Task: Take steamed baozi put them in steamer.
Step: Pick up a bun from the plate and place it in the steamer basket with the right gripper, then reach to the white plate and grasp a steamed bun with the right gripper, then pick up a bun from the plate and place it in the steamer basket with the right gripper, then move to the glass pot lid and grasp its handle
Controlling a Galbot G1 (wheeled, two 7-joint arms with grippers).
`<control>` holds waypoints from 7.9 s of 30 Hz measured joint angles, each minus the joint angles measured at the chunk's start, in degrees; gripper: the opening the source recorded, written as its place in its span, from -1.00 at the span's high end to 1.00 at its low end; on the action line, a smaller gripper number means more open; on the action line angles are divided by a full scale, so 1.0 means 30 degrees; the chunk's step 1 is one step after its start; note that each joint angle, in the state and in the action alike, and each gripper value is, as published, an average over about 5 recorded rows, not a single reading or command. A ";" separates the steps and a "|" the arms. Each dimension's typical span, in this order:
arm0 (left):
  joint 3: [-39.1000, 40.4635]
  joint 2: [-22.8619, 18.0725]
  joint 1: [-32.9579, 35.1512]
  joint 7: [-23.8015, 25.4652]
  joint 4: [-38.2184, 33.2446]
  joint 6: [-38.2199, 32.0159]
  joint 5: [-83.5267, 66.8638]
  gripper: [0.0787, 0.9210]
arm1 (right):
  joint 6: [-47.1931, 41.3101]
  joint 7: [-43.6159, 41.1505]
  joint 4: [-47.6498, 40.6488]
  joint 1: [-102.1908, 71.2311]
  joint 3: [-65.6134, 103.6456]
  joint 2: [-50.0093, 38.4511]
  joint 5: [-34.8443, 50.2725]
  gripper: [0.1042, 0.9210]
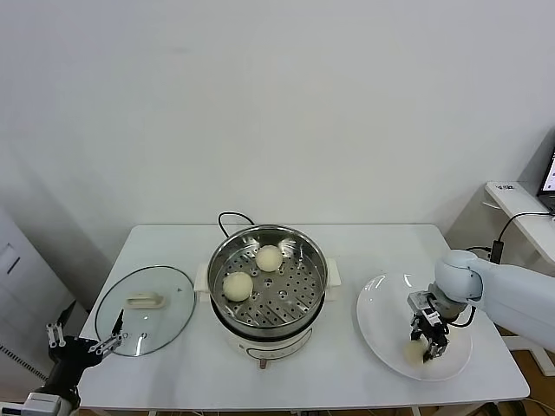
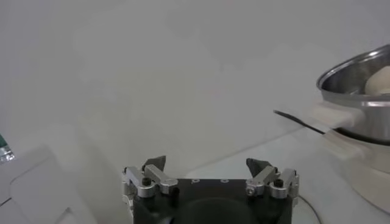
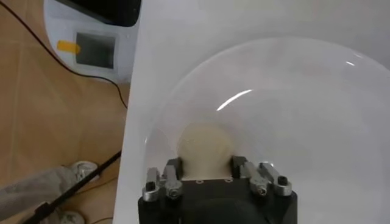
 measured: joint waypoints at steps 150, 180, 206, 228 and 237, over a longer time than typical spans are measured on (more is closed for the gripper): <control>-0.0251 -0.0544 0.0090 -0.0044 -0.0415 -0.0040 -0.0022 -0.77 | -0.0961 0.0878 -0.3566 0.4219 -0.0944 0.1953 0.4492 0.35; -0.0279 -0.1132 0.0048 -0.0031 -0.0525 -0.0209 -0.0165 -0.77 | -0.6172 0.4055 -0.0694 0.7833 -0.3238 0.9583 1.2307 0.26; -0.0305 -0.0812 -0.0132 -0.0054 -0.0515 -0.0031 -0.0273 -0.77 | -0.6989 0.5128 -0.0096 0.7097 -0.3621 0.9689 1.1275 -0.62; -0.0112 -0.0159 -0.0433 -0.0287 -0.0550 0.0003 -0.0452 -0.77 | -0.1633 1.6876 -0.0077 0.2693 0.3629 0.6502 1.7875 -0.76; 0.0362 -0.0163 -0.0568 -0.0439 -0.0869 -0.0017 0.0012 -0.77 | 0.1871 2.2035 0.0397 -0.5440 1.2307 0.4538 1.7968 -0.76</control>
